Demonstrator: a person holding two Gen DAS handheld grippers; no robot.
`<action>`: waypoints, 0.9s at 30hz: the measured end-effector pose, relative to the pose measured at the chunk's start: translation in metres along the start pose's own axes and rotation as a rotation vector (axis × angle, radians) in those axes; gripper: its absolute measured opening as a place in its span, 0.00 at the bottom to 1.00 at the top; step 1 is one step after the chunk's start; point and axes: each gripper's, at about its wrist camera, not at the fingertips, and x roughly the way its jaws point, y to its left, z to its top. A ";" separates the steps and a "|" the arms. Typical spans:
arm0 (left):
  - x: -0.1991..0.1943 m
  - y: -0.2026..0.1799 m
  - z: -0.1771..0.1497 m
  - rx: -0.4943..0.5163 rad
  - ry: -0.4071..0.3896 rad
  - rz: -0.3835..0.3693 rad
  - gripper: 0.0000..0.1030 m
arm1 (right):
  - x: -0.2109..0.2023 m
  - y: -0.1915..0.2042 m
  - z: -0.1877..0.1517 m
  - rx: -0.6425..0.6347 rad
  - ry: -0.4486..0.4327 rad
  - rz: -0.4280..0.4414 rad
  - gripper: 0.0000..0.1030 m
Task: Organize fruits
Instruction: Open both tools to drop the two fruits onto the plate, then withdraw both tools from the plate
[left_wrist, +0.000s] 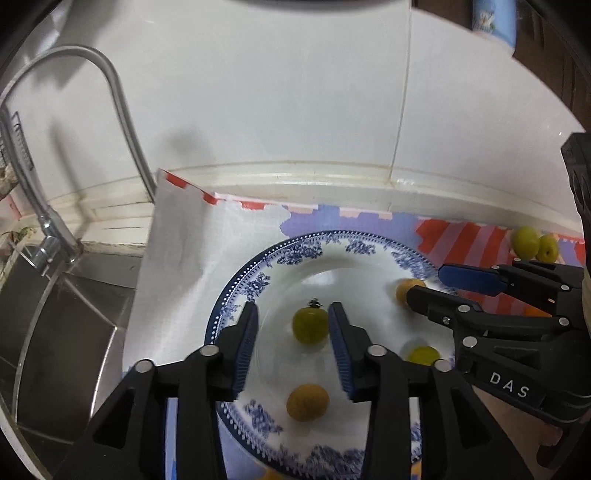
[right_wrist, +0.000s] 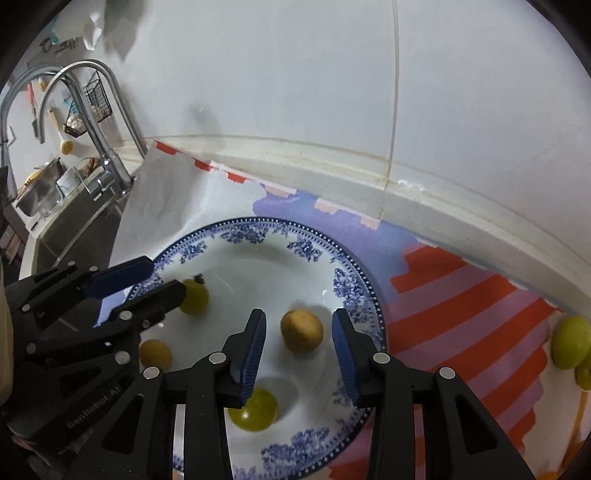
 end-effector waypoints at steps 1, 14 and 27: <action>-0.009 -0.001 -0.001 -0.003 -0.018 0.001 0.45 | -0.007 0.001 -0.001 0.002 -0.015 -0.005 0.37; -0.100 -0.023 -0.017 -0.024 -0.157 -0.020 0.66 | -0.111 0.001 -0.030 0.059 -0.196 -0.065 0.42; -0.164 -0.071 -0.032 0.045 -0.256 -0.085 0.72 | -0.206 -0.012 -0.076 0.142 -0.319 -0.162 0.46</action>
